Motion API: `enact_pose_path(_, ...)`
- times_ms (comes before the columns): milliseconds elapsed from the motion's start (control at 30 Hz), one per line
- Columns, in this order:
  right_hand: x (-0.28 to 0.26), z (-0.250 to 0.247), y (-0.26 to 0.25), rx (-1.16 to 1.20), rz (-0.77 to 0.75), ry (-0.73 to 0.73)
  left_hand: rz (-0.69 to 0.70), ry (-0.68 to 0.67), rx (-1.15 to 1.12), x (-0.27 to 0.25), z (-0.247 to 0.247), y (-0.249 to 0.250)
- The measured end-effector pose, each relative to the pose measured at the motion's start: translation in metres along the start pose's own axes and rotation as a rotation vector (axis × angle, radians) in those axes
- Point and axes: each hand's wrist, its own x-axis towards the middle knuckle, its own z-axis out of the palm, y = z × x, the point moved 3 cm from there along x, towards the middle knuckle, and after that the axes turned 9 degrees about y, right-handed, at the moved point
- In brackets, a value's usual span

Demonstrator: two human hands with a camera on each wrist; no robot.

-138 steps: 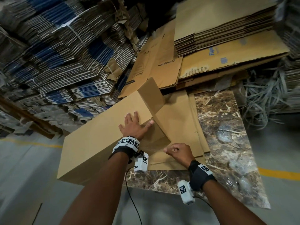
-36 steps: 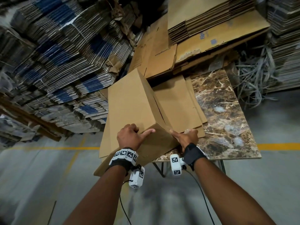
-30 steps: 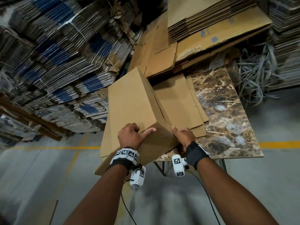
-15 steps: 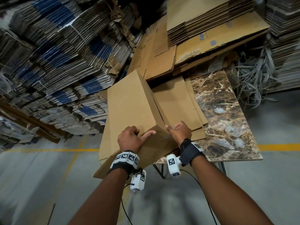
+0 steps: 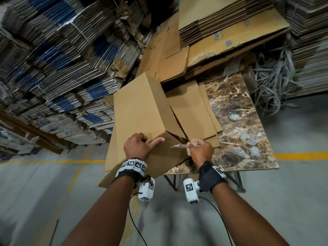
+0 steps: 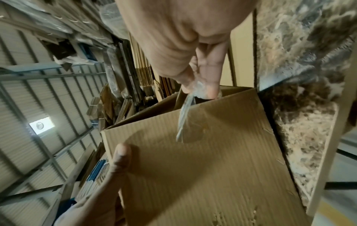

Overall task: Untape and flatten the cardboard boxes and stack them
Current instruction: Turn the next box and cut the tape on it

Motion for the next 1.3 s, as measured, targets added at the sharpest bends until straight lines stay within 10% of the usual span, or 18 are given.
enact_pose_path(667,0.018,-0.036,-0.026,-0.638,-0.015,-0.565,-0.17,-0.091,0.029,-0.004,-0.006,0.009)
enact_pose_path(1000,0.096,-0.16,-0.058,-0.455,-0.195,0.025,-0.159,-0.011,0.014,-0.011,0.0,0.007)
enact_pose_path(1300,0.167,-0.208,-0.052,-0.037,0.141,0.06,-0.147,0.061,-0.01,-0.016,0.0,0.01)
